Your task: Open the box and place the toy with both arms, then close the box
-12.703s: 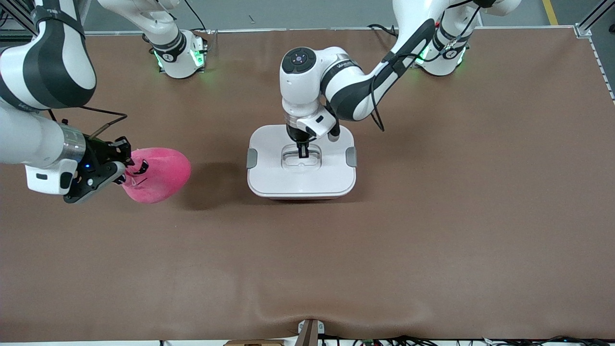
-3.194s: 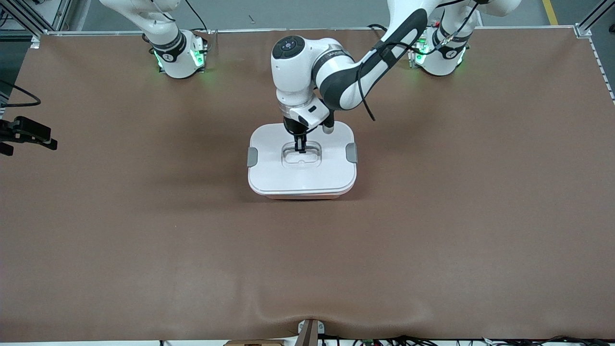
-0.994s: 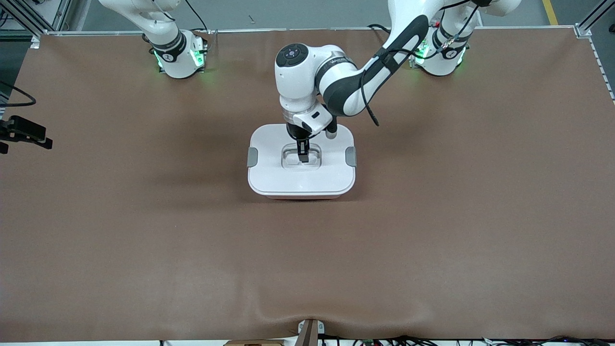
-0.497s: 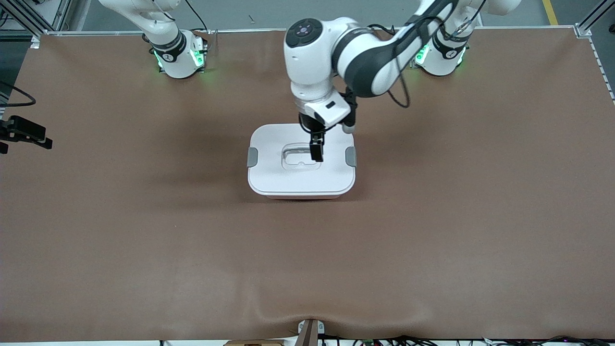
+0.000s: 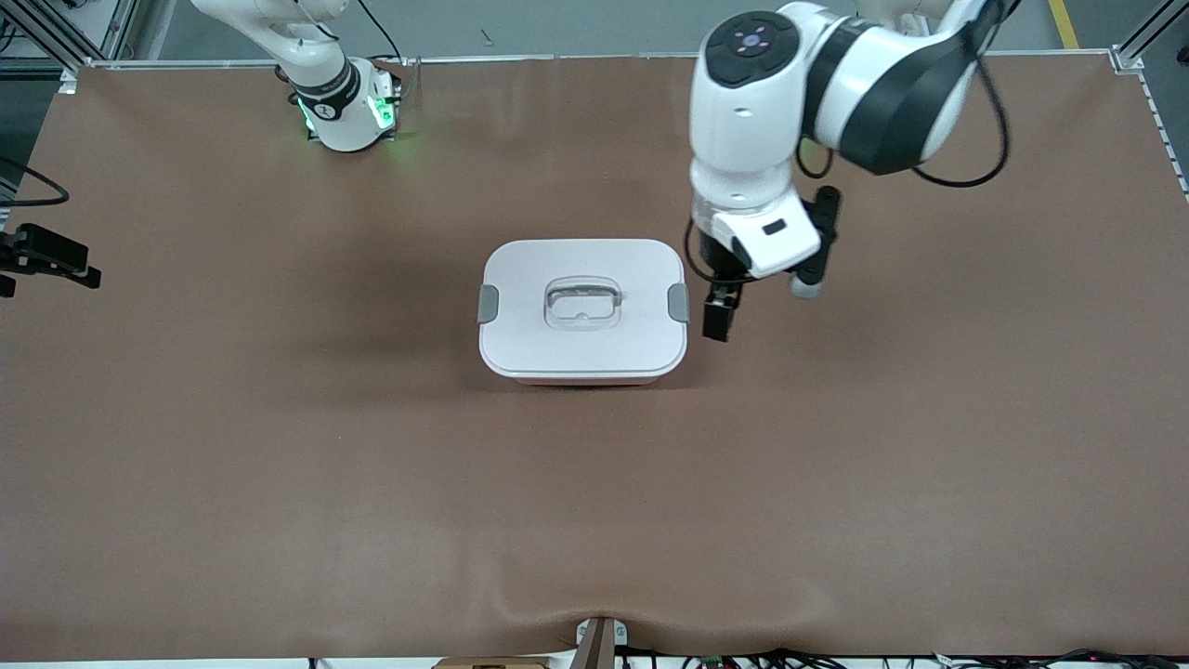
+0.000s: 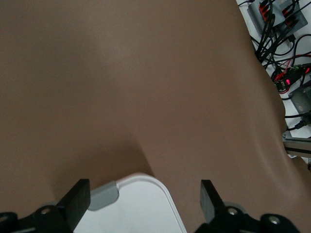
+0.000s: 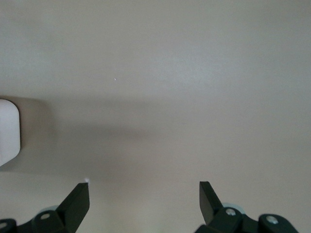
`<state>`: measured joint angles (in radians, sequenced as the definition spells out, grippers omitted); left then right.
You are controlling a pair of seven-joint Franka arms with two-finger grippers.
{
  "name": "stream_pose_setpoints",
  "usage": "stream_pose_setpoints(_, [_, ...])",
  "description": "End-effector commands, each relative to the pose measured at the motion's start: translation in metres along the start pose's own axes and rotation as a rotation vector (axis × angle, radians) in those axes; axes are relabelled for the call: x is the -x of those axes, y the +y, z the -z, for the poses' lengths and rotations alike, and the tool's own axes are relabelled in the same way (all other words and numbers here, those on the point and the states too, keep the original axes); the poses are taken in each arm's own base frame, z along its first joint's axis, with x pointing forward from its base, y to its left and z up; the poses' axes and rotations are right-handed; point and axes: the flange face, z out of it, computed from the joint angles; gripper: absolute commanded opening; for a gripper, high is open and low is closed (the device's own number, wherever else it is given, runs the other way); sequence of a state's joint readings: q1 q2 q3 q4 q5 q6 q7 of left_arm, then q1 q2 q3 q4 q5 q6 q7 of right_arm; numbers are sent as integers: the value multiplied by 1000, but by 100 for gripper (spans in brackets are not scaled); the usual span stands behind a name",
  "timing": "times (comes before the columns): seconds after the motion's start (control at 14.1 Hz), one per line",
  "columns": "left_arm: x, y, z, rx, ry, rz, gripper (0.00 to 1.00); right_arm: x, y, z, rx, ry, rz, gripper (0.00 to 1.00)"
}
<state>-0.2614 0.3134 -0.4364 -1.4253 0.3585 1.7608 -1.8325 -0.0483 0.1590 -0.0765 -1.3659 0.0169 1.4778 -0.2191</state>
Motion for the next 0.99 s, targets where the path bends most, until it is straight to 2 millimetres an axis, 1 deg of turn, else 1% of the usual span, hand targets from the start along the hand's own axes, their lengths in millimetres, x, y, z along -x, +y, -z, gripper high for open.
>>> stream_pose_setpoints(0.0, [-50,-13,13,-48,-11,-278,100,5,0,6,-3,8,-17,100])
stream_pose_setpoints(0.07, [-67,-15,10,-63,-40,-407,100,5,1,6,-3,8,-17,100])
stream_pose_setpoints(0.14, [-91,-20,16,-63,-38,-491,100,5,1,5,1,5,-13,100])
stream_pose_setpoints(0.28, [-129,-29,21,-83,-33,-579,100,4,-1,6,5,9,-12,100])
stream_pose_setpoints(0.35, [-149,-34,26,-88,-31,-637,100,6,-1,3,-1,-2,-15,100])
stream_pose_setpoints(0.5, [-192,-45,26,-97,-44,-767,100,11,0,0,-3,-6,-17,100])
stream_pose_setpoints(0.64, [-211,-57,34,-109,-107,-894,100,18,-2,-2,-5,-9,-17,100])
stream_pose_setpoints(0.71, [-225,-62,38,-118,-121,-918,100,22,-1,-3,-4,2,-19,100])
stream_pose_setpoints(0.85, [-255,-72,38,-122,-133,-969,100,32,-3,-9,-4,16,-19,100])
stream_pose_setpoints(0.92, [-262,-80,51,-112,-117,-993,100,35,-2,-12,-5,14,-21,100])
